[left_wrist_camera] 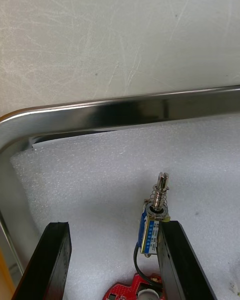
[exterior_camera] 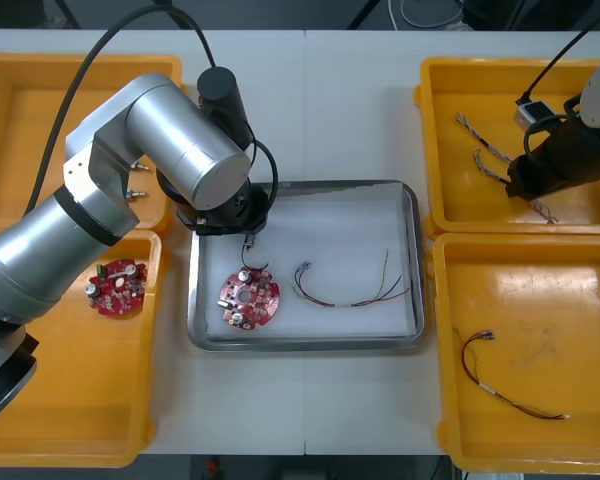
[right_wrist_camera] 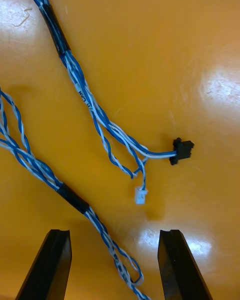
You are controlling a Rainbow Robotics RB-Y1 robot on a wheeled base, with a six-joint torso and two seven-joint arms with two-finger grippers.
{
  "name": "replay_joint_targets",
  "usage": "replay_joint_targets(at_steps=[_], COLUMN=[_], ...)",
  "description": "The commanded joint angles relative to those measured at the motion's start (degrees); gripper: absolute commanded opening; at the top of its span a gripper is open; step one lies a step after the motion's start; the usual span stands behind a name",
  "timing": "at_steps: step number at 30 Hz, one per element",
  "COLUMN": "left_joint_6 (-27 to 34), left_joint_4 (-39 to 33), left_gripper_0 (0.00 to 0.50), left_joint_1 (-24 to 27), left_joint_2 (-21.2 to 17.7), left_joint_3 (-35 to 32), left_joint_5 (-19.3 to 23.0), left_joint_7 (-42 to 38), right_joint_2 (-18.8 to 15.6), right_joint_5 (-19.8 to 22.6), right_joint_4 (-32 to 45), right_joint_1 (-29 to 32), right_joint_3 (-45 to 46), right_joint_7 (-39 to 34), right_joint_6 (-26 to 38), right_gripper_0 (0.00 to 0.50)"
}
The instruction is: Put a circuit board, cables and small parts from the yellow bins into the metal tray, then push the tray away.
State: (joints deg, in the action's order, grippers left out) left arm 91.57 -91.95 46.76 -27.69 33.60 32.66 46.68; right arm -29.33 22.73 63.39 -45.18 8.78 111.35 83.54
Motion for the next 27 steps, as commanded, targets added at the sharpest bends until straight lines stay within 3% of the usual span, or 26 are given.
replay_joint_targets(at_steps=[1,4,11,12,14,18,27], left_joint_6=[1.9,6.1,13.7,14.6,15.9,17.5,15.5], left_joint_4=[-3.3,-6.0,-11.7,-12.1,-12.3,-12.2,-7.0], left_gripper_0=[0.5,0.5,0.5,0.5,0.5,0.5,0.5], left_joint_1=[2.7,2.7,3.1,3.2,3.5,4.4,4.6], left_joint_2=[1.2,1.1,-0.3,-0.6,-1.1,-2.7,-6.7], left_joint_3=[-1.1,-4.5,-12.2,-13.6,-16.0,-20.6,-29.5], left_joint_5=[0.7,1.7,2.4,2.7,3.3,3.1,0.6], left_joint_7=[-3.7,-3.3,-2.3,-1.9,-1.4,-0.4,8.1], right_joint_2=[1.2,1.2,1.2,1.2,1.1,1.1,0.2], right_joint_5=[0.5,0.5,1.1,1.2,1.2,1.2,0.5], right_joint_4=[-2.0,-3.5,-3.6,-3.6,-3.6,-3.6,-2.9], right_joint_1=[-2.5,-2.5,-2.5,-2.5,-2.4,-2.5,-2.4], right_joint_3=[-2.0,-4.2,-4.2,-4.2,-4.2,-4.2,-3.9], right_joint_7=[0.6,-0.3,-1.4,-1.5,-1.8,-2.2,-1.8], right_joint_6=[-3.0,-5.3,-4.1,-3.7,-2.9,-1.5,-1.0], right_gripper_0=[0.5,0.5,0.5,0.338,0.192,0.121,0.051])
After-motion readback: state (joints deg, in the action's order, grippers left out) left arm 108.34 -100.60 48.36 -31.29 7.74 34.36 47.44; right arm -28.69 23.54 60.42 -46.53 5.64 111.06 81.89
